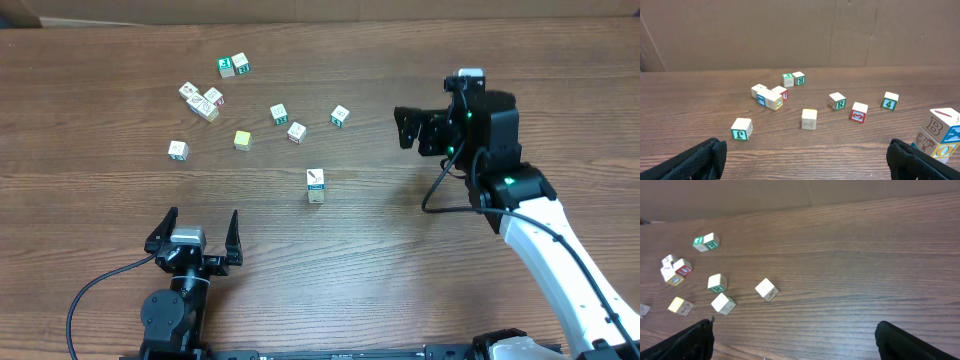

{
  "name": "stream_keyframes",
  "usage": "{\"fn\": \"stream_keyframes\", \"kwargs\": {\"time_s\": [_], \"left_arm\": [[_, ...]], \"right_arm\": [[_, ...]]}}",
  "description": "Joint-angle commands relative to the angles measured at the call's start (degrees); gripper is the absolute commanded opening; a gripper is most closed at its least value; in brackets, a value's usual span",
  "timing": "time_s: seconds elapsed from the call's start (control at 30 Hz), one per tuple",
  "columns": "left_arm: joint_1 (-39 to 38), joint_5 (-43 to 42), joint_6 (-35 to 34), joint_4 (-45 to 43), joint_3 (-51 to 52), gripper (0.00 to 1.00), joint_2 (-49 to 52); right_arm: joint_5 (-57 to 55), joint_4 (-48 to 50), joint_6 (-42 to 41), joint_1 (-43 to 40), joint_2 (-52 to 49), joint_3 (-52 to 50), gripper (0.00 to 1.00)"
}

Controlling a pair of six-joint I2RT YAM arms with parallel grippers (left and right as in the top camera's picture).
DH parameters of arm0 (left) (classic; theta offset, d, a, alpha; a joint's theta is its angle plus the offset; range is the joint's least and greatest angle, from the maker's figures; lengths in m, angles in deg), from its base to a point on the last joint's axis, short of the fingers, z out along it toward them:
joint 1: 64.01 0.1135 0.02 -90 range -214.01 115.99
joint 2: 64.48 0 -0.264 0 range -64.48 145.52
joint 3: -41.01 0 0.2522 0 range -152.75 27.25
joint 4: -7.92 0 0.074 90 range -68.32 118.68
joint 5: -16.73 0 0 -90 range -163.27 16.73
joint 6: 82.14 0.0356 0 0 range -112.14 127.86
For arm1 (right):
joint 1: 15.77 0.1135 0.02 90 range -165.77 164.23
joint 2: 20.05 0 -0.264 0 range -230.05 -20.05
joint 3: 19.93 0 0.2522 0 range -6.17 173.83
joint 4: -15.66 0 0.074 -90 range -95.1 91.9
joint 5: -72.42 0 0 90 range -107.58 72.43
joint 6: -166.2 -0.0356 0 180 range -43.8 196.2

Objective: Form a tower

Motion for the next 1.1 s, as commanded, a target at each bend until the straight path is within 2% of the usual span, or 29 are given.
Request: {"fn": "stream_keyframes", "kwargs": {"time_s": [0.0,0.43,0.77,1.07], "left_arm": [[0.4,-0.7,0.9,-0.2,0.2,1.0,-0.6],[0.4,-0.7,0.9,-0.2,0.2,1.0,-0.6],[0.4,-0.7,0.9,-0.2,0.2,1.0,-0.6],[0.4,-0.7,0.9,-0.2,0.2,0.99,-0.6]], "right_arm": [[1.9,1.9,0.5,-0.3,2.8,-2.8,1.0],[2.4,13.8,3.3,-1.4,11.9,-17.9,1.0],[3.5,22.5,3.2,-4.2,23.8,-31.8,1.0],[3.5,28.0,3.2,-5.9,33.4,-40.1,1.0]]}}
